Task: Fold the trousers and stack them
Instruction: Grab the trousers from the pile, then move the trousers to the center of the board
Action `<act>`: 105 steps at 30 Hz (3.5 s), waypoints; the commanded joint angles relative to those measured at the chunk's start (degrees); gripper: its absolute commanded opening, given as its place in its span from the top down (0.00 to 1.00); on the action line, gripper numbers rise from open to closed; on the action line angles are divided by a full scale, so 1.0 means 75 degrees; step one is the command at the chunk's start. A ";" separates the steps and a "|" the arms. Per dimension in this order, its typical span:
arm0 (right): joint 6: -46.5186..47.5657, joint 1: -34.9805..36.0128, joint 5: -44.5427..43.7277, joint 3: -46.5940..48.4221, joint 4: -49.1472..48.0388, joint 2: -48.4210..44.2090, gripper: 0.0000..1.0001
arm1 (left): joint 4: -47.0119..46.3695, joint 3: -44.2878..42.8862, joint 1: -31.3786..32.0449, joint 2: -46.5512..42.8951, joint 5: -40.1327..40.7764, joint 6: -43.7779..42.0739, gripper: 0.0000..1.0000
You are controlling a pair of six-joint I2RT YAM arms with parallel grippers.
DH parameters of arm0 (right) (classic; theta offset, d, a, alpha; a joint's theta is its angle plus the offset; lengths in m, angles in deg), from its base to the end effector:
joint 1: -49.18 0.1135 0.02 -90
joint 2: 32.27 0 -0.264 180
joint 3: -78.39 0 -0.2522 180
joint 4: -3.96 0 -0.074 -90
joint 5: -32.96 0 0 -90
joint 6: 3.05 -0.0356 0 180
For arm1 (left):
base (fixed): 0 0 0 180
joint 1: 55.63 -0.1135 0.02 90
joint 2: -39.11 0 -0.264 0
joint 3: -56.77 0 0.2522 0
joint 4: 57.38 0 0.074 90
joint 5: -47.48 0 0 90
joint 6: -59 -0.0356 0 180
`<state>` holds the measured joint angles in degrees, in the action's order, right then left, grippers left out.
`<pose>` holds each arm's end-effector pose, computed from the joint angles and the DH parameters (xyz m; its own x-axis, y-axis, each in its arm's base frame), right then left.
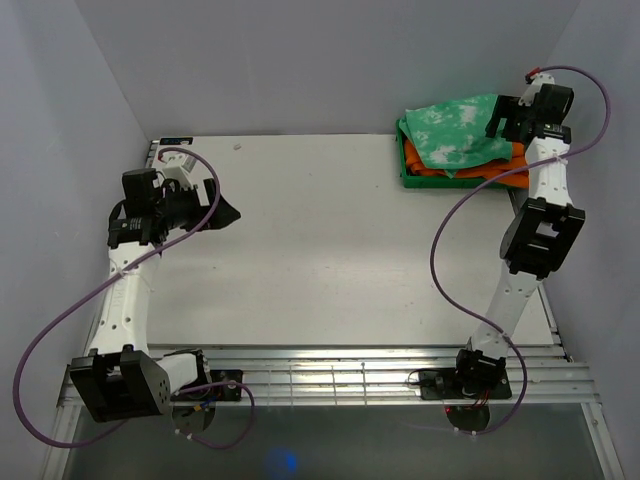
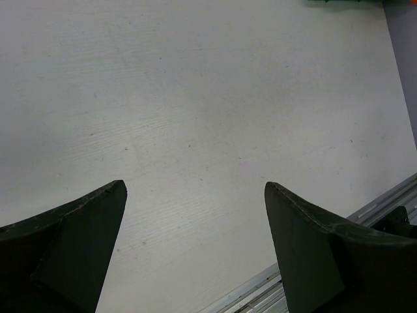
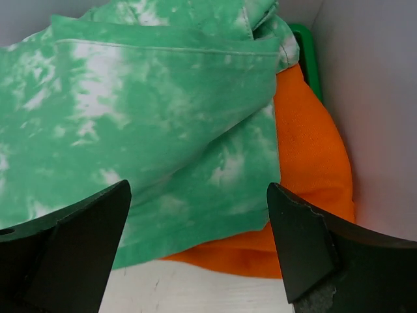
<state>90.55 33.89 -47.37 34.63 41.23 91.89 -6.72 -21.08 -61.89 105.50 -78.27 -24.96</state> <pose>0.4970 -0.1297 0.3383 -0.4169 0.0498 -0.9076 0.0873 0.9961 0.0145 0.2420 0.0056 0.3405 -0.6628 -0.1586 -0.7318 0.2935 0.8441 -0.4488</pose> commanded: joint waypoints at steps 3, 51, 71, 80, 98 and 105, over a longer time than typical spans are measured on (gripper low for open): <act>-0.0971 -0.0200 0.0350 0.0603 -0.1610 0.0776 0.10 | -0.0257 0.0038 0.0003 0.0218 -0.0156 0.0155 0.02; -0.6619 0.0831 0.4135 -0.0566 -0.5759 -0.1118 0.92 | -0.0315 -0.0161 -0.0009 0.0816 -0.0472 0.0109 0.02; -0.6540 0.2937 0.4102 -0.0653 -0.5771 -0.4039 0.92 | -0.0490 -0.0724 -0.1263 0.0020 -0.2393 0.0190 0.02; -0.5905 0.4661 0.3070 0.0615 -0.5525 -0.3875 0.92 | -0.1205 -0.0489 -0.1356 -0.0555 -0.2476 0.0319 0.02; -0.7217 0.5085 0.3351 -0.8571 -0.5993 -0.5737 0.92 | 0.0786 0.0424 -0.1345 -0.0552 -0.3565 -0.4972 0.04; -0.6985 0.5132 0.3269 -0.8608 -0.5794 -0.5563 0.92 | -0.0909 0.2170 0.0574 -0.1563 -0.2327 -0.5692 0.02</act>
<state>37.66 71.86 -23.92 -33.37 3.77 52.00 -7.22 -7.84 -63.27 95.73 -99.53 -60.87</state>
